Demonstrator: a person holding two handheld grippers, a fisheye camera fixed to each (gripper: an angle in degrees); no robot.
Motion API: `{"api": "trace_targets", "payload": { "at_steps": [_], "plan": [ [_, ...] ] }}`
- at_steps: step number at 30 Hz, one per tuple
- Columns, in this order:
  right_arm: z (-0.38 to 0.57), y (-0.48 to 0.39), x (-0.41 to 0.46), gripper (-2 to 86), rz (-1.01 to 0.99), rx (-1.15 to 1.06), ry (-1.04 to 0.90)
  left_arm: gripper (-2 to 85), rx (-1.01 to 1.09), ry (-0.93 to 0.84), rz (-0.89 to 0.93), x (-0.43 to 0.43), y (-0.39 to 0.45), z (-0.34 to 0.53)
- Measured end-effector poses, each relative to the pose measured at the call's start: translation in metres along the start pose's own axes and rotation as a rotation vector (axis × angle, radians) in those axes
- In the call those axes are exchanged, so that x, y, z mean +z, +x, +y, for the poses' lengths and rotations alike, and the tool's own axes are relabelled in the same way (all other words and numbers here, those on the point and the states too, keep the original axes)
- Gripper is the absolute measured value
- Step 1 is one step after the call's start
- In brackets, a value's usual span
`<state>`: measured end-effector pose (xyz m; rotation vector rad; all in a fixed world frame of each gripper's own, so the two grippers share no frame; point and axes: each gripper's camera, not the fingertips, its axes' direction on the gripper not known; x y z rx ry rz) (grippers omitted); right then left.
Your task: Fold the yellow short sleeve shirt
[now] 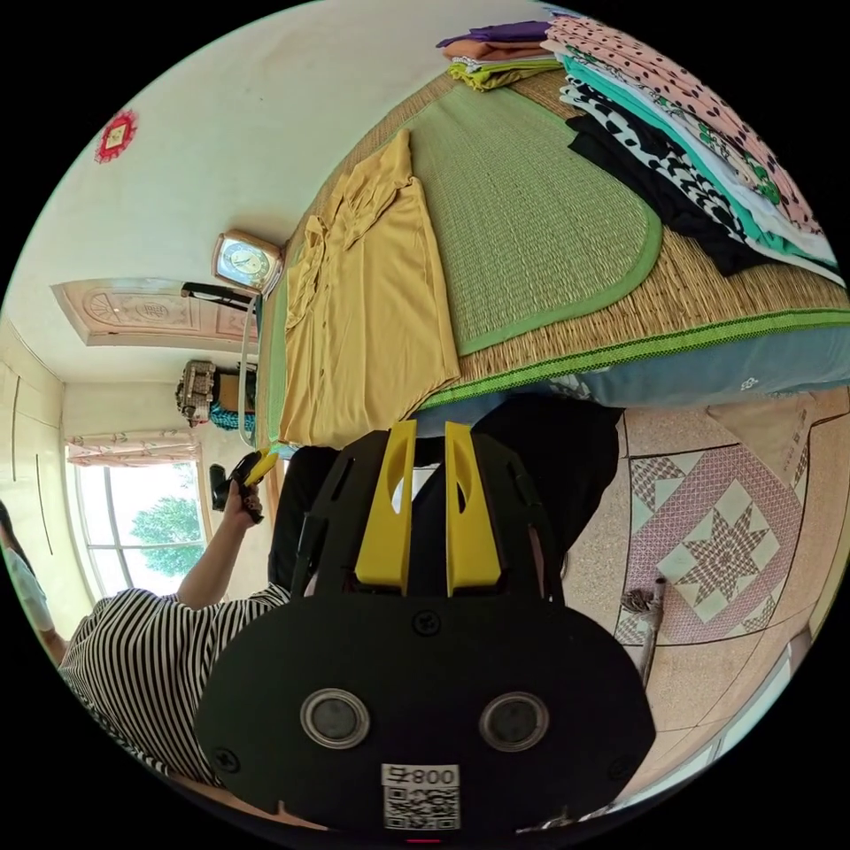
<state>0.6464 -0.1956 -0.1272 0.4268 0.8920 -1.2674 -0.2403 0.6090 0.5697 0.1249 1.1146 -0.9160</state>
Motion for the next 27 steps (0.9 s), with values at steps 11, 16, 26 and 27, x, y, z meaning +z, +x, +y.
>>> {"api": "trace_targets", "payload": {
  "at_steps": [11,16,26,27],
  "plan": [
    [0.025,0.016,0.003,5.9,0.004,0.012,0.020,4.4,-0.025,-0.072,-0.179,0.023,-0.026,-0.019],
    [0.025,0.021,0.007,5.8,0.005,0.016,0.024,2.3,-0.018,-0.061,-0.068,0.013,-0.050,-0.009],
    [0.011,0.028,0.010,6.4,0.088,0.035,0.063,6.7,-0.040,-0.069,0.057,0.017,-0.077,0.008],
    [0.008,0.028,0.011,6.7,0.092,0.031,0.066,6.7,-0.043,-0.069,0.060,0.017,-0.079,0.009]
  ]
}}
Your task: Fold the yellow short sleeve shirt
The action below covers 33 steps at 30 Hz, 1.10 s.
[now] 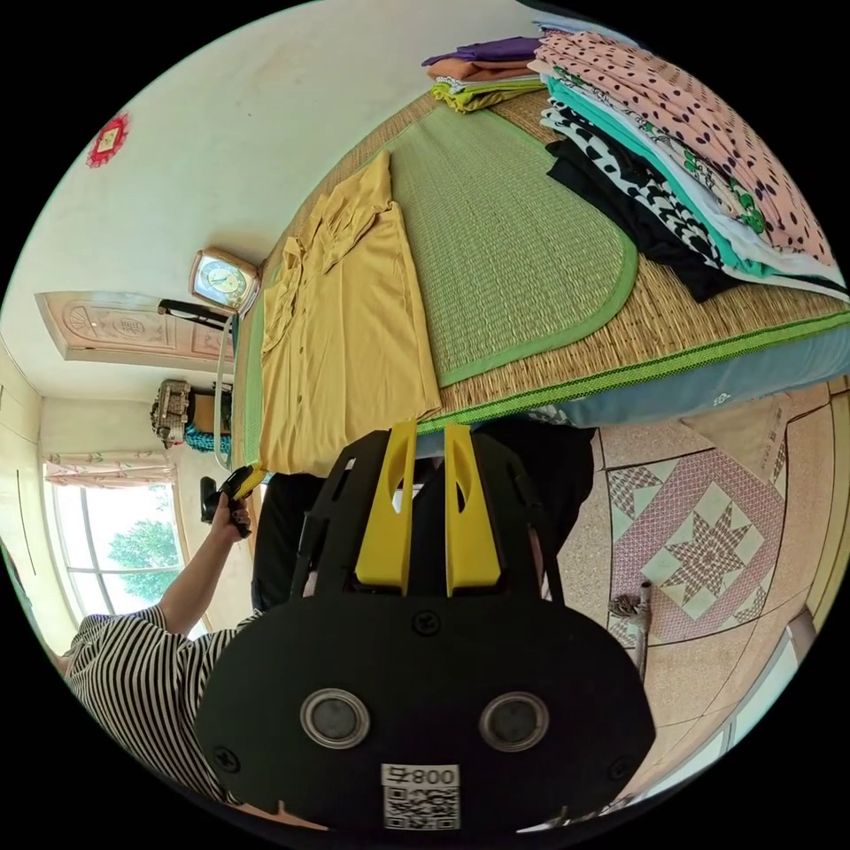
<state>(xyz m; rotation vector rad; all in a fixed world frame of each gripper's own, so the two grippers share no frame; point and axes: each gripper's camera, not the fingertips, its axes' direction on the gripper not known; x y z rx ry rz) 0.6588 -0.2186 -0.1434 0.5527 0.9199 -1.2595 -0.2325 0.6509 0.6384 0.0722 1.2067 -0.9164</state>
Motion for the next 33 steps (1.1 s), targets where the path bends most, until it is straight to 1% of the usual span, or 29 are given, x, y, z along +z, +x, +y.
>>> {"api": "trace_targets", "payload": {
  "at_steps": [10,15,22,28,33],
  "plan": [
    [-0.024,-0.011,0.038,7.7,0.085,-0.016,-0.072,6.1,-0.009,-0.044,-0.046,0.000,-0.013,0.005],
    [-0.031,-0.011,0.047,6.1,0.084,0.010,-0.073,5.2,-0.019,-0.049,-0.051,0.001,-0.019,0.008],
    [-0.031,-0.021,0.056,2.7,0.170,-0.011,-0.079,2.2,-0.040,-0.053,-0.082,0.003,-0.027,0.013],
    [-0.030,-0.021,0.059,0.5,0.177,-0.021,-0.085,1.3,-0.028,-0.053,-0.047,0.004,-0.030,0.022],
    [-0.024,-0.017,0.060,0.4,0.125,-0.030,-0.096,1.2,-0.033,-0.027,0.008,0.000,-0.035,0.032]
  ]
}}
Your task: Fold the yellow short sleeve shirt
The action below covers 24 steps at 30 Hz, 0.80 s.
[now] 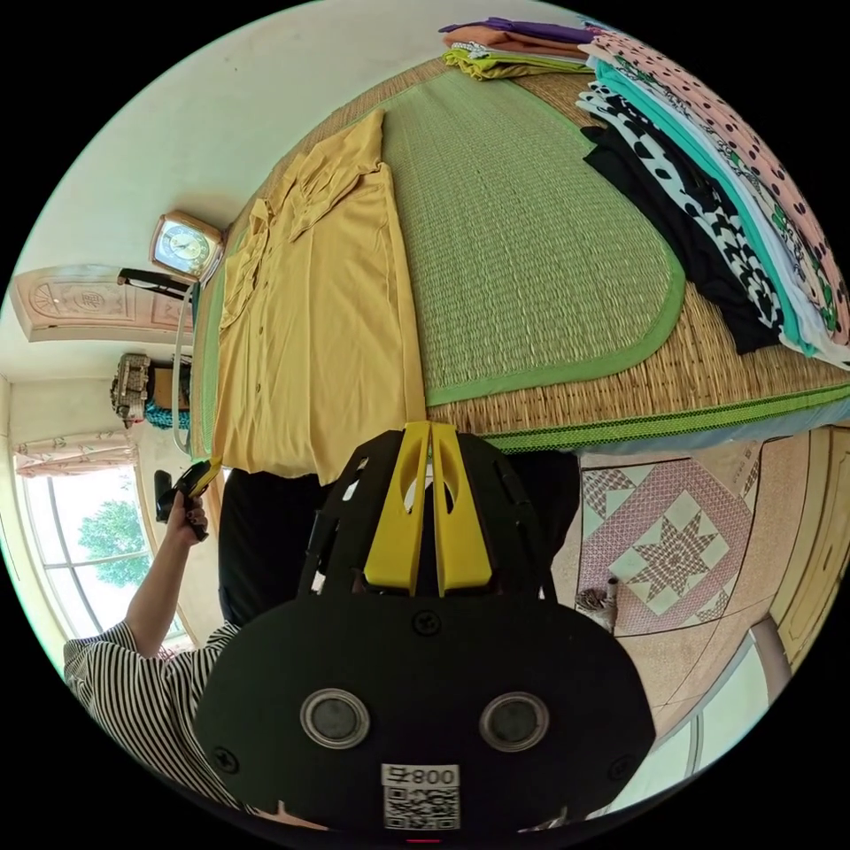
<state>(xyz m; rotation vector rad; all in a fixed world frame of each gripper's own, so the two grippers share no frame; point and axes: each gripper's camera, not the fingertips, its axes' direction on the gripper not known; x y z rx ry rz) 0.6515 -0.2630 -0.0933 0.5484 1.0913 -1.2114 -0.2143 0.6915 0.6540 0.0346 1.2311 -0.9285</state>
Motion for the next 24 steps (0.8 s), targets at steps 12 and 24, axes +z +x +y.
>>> {"api": "trace_targets", "payload": {
  "at_steps": [12,24],
  "plan": [
    [0.002,0.008,0.004,5.7,-0.080,0.036,0.017,2.9,0.043,-0.016,0.007,0.005,-0.006,0.015],
    [0.017,0.033,-0.003,6.2,-0.226,0.127,0.080,3.4,0.020,-0.021,0.036,0.009,-0.018,0.029]
  ]
}}
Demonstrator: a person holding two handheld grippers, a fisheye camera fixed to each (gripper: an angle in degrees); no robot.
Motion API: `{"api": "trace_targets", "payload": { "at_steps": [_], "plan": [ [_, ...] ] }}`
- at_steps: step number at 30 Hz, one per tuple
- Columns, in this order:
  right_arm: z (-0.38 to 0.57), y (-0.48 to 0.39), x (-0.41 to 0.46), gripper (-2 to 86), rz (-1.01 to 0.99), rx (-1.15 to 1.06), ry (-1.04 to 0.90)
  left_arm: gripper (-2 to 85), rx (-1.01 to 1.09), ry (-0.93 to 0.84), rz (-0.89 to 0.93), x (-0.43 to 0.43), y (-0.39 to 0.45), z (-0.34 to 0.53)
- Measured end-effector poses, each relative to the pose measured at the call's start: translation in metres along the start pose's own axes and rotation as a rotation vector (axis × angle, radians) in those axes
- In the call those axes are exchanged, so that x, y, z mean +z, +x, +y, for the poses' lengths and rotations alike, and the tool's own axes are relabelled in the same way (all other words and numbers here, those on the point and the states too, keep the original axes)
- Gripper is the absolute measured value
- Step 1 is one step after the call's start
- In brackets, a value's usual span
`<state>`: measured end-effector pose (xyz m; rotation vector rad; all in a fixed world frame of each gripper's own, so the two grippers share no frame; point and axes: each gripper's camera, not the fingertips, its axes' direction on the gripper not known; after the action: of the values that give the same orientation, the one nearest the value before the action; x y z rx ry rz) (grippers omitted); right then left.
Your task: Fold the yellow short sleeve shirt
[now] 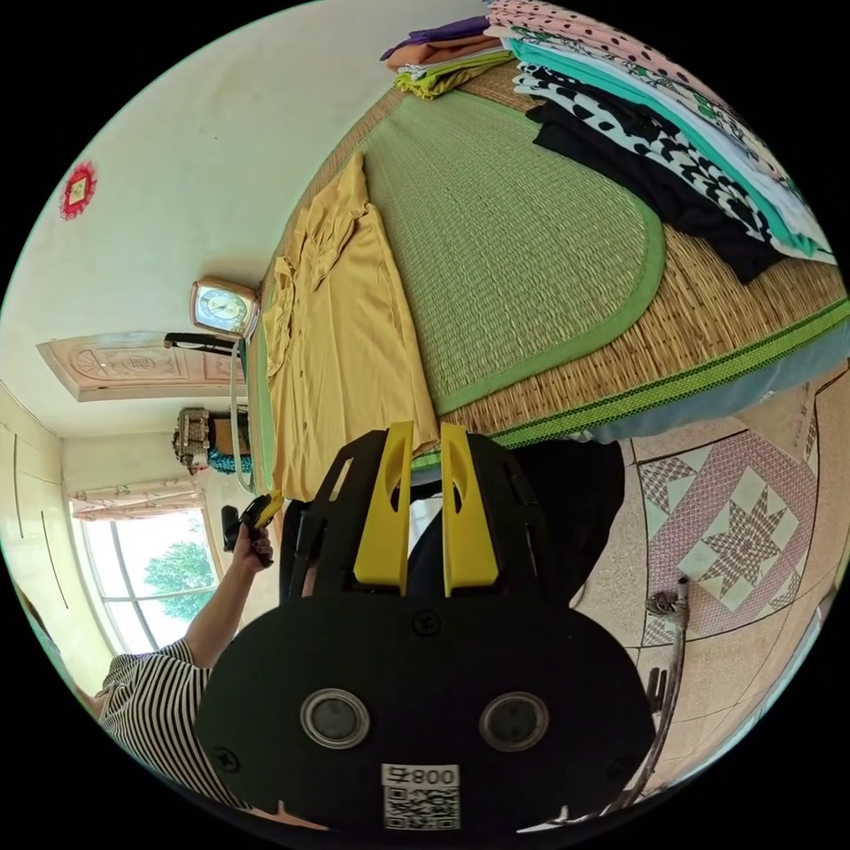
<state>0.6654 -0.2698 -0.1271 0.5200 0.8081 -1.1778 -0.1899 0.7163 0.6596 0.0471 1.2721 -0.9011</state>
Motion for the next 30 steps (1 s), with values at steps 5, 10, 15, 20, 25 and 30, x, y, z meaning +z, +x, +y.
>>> {"api": "trace_targets", "payload": {
  "at_steps": [5,10,15,20,25,30],
  "plan": [
    [-0.001,-0.004,0.008,6.6,0.029,-0.011,-0.040,3.3,0.005,-0.010,-0.004,0.002,-0.001,0.006],
    [-0.002,-0.011,0.012,4.1,0.097,-0.006,-0.047,2.6,0.002,-0.017,-0.008,0.004,-0.001,0.013],
    [0.005,-0.010,0.008,1.1,0.090,-0.020,-0.043,1.5,-0.009,-0.014,-0.015,0.002,-0.001,0.021],
    [0.012,-0.010,-0.001,0.4,0.053,-0.043,-0.043,0.9,-0.020,0.012,0.027,-0.007,-0.003,0.035],
    [0.021,-0.015,-0.020,0.1,0.005,-0.082,-0.023,0.7,-0.001,0.043,0.064,-0.021,-0.002,0.049],
    [0.032,-0.019,-0.045,0.1,-0.045,-0.130,-0.008,0.6,0.020,0.068,0.104,-0.034,0.000,0.065]
  ]
}}
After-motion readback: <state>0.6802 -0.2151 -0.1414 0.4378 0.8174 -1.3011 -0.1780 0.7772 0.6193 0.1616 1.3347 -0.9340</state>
